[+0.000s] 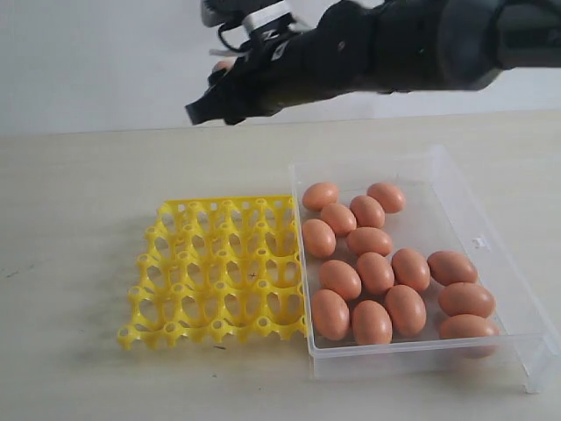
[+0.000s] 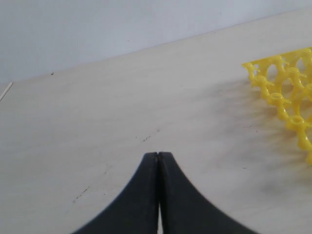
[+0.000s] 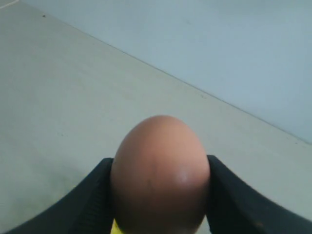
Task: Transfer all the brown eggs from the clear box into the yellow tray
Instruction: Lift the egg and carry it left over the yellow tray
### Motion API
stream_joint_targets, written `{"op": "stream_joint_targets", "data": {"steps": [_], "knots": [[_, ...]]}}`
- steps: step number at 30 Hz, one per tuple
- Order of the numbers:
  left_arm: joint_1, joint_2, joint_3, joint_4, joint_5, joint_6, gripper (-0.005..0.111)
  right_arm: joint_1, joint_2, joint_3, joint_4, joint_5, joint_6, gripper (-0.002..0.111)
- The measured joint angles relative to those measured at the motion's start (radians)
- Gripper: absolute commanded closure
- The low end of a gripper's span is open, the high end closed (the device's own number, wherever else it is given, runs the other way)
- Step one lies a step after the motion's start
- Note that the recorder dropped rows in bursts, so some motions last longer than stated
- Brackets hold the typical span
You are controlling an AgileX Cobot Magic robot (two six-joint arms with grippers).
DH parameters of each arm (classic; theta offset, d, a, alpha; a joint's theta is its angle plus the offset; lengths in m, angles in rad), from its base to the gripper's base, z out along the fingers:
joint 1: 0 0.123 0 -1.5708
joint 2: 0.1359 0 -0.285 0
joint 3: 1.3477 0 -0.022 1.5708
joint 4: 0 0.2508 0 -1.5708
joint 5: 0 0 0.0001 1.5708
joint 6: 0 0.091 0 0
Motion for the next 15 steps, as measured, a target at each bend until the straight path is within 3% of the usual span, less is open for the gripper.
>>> {"op": "stream_joint_targets", "data": {"steps": [5,10,15], "knots": [[0.000,0.000,0.000,0.000,0.000,0.000,0.107,0.083,0.089,0.000,-0.152,-0.156,0.174,0.108],[0.000,0.000,0.000,0.000,0.000,0.000,0.107,0.106,0.151,0.000,-0.504,-0.336,0.612,0.108],[0.000,0.000,0.000,0.000,0.000,0.000,0.107,0.108,0.207,0.000,-0.711,-0.461,0.881,0.108]]}}
